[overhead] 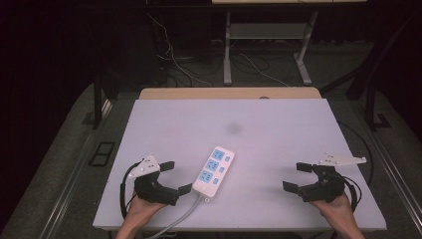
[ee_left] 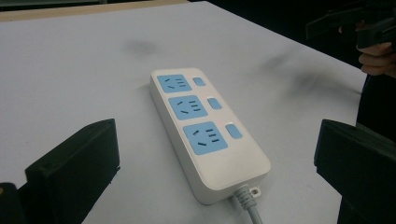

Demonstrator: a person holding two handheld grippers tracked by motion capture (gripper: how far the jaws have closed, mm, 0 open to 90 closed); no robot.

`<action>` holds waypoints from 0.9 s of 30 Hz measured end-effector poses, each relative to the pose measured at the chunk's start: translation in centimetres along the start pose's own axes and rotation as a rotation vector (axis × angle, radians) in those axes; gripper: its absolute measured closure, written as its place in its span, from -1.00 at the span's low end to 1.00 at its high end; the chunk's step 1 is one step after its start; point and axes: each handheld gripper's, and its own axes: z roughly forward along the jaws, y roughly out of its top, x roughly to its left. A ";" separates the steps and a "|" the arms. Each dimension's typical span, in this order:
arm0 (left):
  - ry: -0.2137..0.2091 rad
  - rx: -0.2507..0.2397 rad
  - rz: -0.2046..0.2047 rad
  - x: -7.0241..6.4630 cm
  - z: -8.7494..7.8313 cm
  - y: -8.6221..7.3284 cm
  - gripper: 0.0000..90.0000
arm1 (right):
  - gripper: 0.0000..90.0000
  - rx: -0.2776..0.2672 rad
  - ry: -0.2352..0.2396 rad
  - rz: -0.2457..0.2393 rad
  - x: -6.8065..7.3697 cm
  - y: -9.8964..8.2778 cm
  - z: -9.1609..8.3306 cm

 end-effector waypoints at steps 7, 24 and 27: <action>0.004 0.000 -0.003 0.1 -0.1 -0.1 -1.00 | -0.98 0.009 -0.004 0.001 0.0 -0.1 0.0; -0.002 0.031 -0.021 0.2 0.0 0.0 -1.00 | -0.98 0.012 -0.007 0.002 -0.2 -0.3 0.0; 0.001 0.054 -0.017 0.2 -0.1 0.1 -1.00 | -0.98 0.013 -0.010 0.003 -0.3 -0.3 -0.1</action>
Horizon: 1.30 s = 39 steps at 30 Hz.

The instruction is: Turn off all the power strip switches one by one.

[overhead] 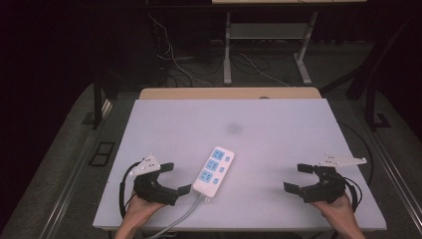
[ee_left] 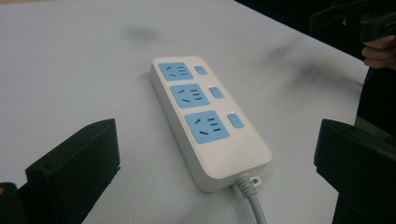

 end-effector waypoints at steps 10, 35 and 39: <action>-0.021 0.023 0.018 -0.3 0.6 1.6 -1.00 | -0.98 -0.001 -0.008 0.004 -0.1 -0.1 0.0; -0.047 0.140 0.092 -1.2 2.8 4.6 -1.00 | -0.98 -0.001 -0.014 0.003 -0.3 -0.2 -0.2; -0.054 0.164 0.117 -1.6 3.4 5.3 -1.00 | -0.98 -0.010 -0.012 0.001 -0.2 -0.2 -0.2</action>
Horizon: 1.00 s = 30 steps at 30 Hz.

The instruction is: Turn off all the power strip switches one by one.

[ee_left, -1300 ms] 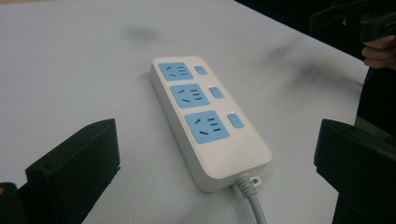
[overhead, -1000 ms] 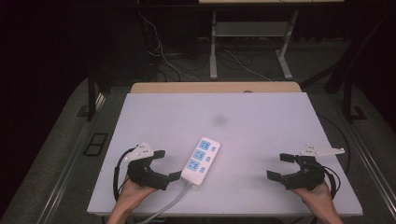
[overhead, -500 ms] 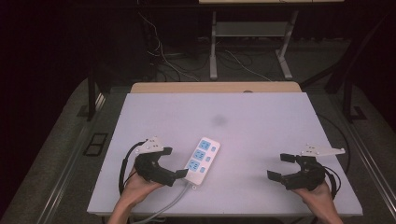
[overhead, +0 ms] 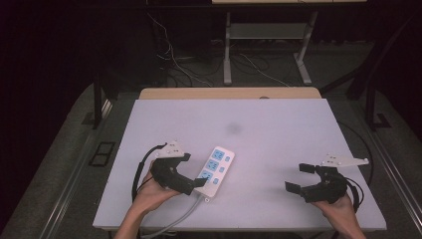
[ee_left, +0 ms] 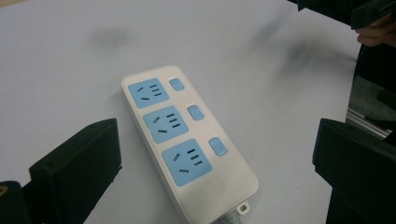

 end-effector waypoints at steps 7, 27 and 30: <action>-0.014 0.046 0.029 -0.2 1.0 0.7 -1.00 | -0.98 0.008 0.001 -0.001 0.0 0.0 0.1; -0.059 0.177 0.122 -1.1 3.9 1.6 -0.87 | -0.98 0.015 0.006 -0.005 0.0 -0.1 0.2; -0.069 0.187 0.128 -1.2 4.1 1.7 -0.83 | -0.98 0.016 0.005 -0.005 0.0 -0.1 0.2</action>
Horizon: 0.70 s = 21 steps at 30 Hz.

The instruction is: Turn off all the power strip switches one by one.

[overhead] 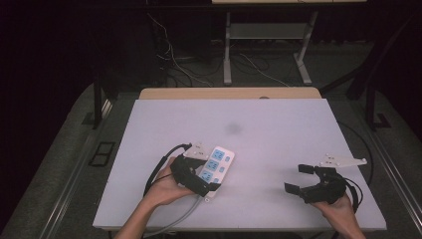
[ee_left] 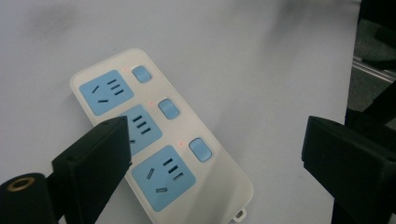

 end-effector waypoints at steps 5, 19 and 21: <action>-0.023 0.019 0.023 -0.1 0.5 0.3 -0.62 | -0.98 0.002 -0.001 -0.002 0.0 0.0 0.0; -0.020 0.038 0.054 0.5 1.5 0.8 0.30 | -0.98 0.002 -0.001 0.000 -0.2 -0.1 0.0; -0.027 0.046 0.054 0.7 1.6 0.7 0.35 | -0.98 0.002 -0.001 0.001 -0.2 -0.1 0.0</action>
